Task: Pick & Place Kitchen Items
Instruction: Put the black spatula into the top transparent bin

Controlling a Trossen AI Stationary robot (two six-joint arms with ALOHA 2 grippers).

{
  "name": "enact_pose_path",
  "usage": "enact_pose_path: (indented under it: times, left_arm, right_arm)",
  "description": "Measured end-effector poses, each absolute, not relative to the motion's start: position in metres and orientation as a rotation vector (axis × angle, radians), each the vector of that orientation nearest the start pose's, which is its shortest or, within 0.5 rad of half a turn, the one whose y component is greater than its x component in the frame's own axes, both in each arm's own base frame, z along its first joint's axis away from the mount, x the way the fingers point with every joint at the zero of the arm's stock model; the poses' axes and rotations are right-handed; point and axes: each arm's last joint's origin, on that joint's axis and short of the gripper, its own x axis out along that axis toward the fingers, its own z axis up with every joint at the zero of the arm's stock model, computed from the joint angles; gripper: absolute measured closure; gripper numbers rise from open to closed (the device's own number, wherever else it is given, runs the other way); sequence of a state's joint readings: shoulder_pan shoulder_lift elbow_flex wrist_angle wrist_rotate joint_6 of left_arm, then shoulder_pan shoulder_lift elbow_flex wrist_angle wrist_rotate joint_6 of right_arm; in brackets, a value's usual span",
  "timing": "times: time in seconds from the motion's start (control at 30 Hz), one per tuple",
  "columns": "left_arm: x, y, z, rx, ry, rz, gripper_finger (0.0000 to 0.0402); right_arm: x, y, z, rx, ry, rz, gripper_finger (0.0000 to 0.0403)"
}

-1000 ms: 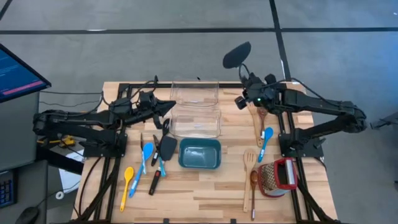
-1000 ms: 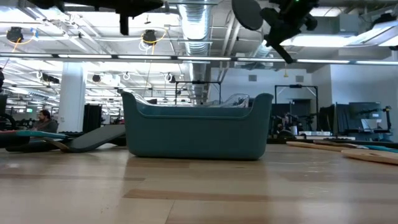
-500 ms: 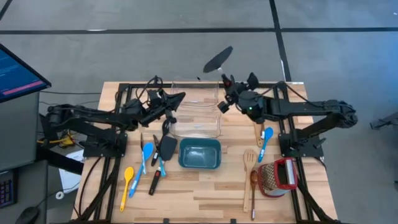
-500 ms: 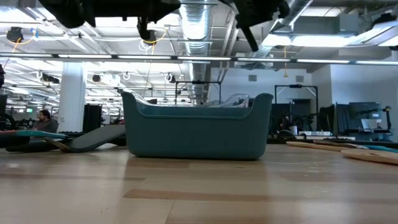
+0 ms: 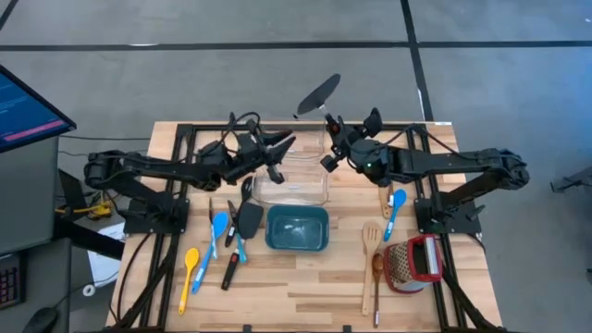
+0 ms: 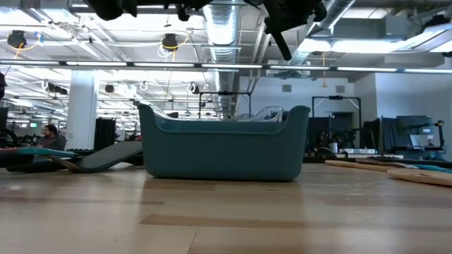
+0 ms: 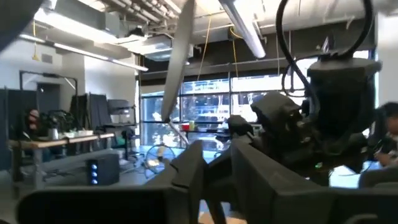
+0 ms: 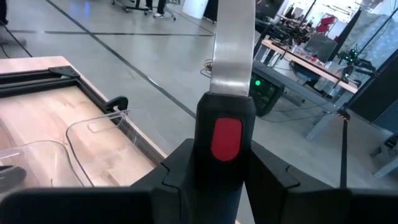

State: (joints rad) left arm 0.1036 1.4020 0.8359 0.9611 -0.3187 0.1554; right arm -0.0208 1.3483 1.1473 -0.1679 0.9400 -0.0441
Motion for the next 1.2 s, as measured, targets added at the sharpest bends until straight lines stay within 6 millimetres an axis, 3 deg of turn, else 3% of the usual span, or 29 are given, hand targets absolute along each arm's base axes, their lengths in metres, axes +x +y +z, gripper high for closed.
enact_pose_path:
  times: [0.23,0.47,0.77,1.03,1.2]
  left_arm:
    - [0.313,0.045,0.325,0.223,-0.323,0.576,0.0246]
    - [0.314,0.05,0.334,0.231,-0.344,0.6,0.0206]
    - [0.323,0.052,0.333,0.239,-0.337,0.564,0.019]
    - [0.347,0.056,0.333,0.246,-0.334,0.553,0.019]
    - [0.349,0.063,0.335,0.24,-0.335,0.599,0.019]
  right_arm:
    - [0.291,-0.029,0.336,-0.2,0.396,-0.944,0.0303]
    - [0.29,-0.029,0.334,-0.206,0.42,-0.939,0.0303]
    - [0.292,-0.029,0.332,-0.199,0.43,-0.897,0.0303]
    - [0.303,-0.028,0.317,-0.221,0.484,-0.885,0.0303]
    - [0.309,-0.026,0.309,-0.237,0.514,-0.864,0.0303]
